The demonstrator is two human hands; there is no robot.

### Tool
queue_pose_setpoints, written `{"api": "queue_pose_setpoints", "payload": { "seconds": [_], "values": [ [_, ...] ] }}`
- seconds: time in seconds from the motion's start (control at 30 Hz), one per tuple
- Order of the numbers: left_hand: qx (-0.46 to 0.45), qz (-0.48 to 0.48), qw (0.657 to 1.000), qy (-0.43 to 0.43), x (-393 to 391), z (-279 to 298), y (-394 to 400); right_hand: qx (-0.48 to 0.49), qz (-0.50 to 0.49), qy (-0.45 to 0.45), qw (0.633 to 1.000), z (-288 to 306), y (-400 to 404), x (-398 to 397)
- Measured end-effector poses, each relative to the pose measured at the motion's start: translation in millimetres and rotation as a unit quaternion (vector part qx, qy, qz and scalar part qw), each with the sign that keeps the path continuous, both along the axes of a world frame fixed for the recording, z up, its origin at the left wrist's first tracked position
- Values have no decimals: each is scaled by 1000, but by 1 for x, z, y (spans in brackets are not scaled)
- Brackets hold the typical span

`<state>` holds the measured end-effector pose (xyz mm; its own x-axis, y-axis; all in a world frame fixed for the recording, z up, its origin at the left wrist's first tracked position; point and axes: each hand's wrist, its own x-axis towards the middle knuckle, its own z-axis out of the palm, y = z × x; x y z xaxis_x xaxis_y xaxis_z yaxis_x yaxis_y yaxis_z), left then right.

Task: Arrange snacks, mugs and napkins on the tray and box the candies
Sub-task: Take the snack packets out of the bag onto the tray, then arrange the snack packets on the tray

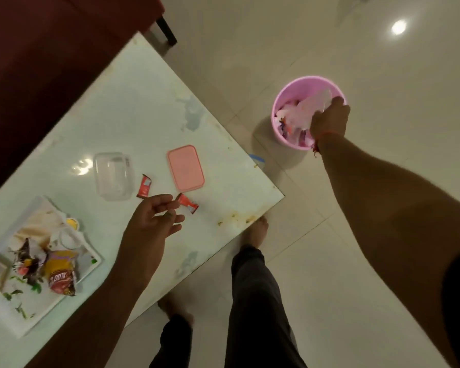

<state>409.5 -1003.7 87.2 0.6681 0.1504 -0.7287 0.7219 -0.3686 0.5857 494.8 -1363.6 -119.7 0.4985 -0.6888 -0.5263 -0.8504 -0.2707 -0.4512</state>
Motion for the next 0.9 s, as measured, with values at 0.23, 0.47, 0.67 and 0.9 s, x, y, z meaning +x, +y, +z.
{"api": "queue_pose_setpoints", "payload": {
  "seconds": [0.23, 0.47, 0.67, 0.9],
  "values": [
    [26, 2, 1000, -14, -27, -15, 22, 53, -16, 54, 997, -46, 6, -15],
    [-7, 0, 1000, -9, -55, 32, 50, 38, 48, 62, 996, 28, 38, -64],
    [22, 54, 998, -10, -82, 71, 114, -10, 239, 25, 971, 126, 118, -76],
    [109, 72, 991, 4, -144, 83, 230, 13, 441, 4, 897, 219, 307, -103]
  ]
}}
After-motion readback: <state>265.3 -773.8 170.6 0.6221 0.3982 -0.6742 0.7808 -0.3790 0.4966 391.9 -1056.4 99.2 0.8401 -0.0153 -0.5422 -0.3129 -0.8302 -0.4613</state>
